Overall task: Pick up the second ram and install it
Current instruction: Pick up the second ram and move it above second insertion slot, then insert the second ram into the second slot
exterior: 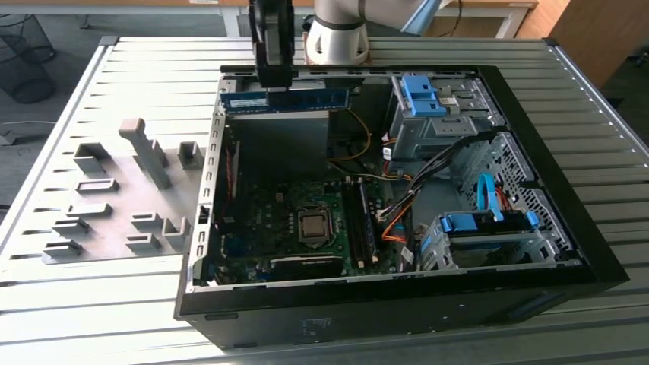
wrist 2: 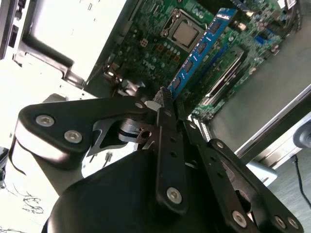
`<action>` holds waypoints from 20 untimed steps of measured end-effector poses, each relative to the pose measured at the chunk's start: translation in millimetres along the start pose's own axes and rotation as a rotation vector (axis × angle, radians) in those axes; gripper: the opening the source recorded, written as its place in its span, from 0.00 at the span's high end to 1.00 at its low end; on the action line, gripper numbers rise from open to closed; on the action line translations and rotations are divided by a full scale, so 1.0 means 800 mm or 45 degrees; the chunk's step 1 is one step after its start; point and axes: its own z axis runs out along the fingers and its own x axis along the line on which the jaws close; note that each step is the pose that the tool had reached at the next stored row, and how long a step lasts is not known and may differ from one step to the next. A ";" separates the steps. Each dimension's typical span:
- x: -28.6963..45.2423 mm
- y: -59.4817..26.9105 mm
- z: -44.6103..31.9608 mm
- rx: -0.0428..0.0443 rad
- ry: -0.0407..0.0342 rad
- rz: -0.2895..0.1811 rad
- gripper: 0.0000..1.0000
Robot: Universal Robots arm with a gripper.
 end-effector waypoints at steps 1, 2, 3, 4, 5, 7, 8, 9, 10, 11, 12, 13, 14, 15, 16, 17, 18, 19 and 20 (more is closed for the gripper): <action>0.0001 -0.003 -0.0001 0.000 0.0001 0.000 0.86; 0.0001 -0.007 -0.0001 0.000 0.0001 0.000 0.86; 0.0003 -0.010 -0.0001 0.000 0.0000 0.000 0.86; 0.0004 -0.013 -0.0001 0.000 0.0000 0.000 0.86; 0.0004 -0.016 -0.0002 0.000 0.0000 0.000 0.86; 0.0006 -0.023 -0.0002 0.000 0.0000 0.000 0.86; 0.0006 -0.026 -0.0002 0.000 0.0000 0.000 0.86; 0.0007 -0.029 -0.0003 0.000 0.0000 0.000 0.86; 0.0008 -0.032 -0.0003 0.000 0.0000 0.000 0.86; 0.0009 -0.034 -0.0003 0.000 0.0000 0.000 0.86; 0.0010 -0.035 -0.0003 0.000 0.0000 0.000 0.86; 0.0010 -0.035 -0.0003 0.000 0.0000 0.000 0.86; 0.0010 -0.035 -0.0003 0.000 -0.0001 0.000 0.86; 0.0009 -0.036 -0.0004 0.000 0.0000 0.000 0.86; 0.0009 -0.036 -0.0003 0.000 0.0000 0.000 0.86; 0.0009 -0.036 -0.0004 0.000 0.0000 0.000 0.86; 0.0009 -0.036 -0.0004 0.000 0.0000 0.000 0.86; 0.0009 -0.036 -0.0004 0.000 0.0000 0.000 0.86; 0.0009 -0.036 -0.0004 0.000 0.0000 0.000 0.86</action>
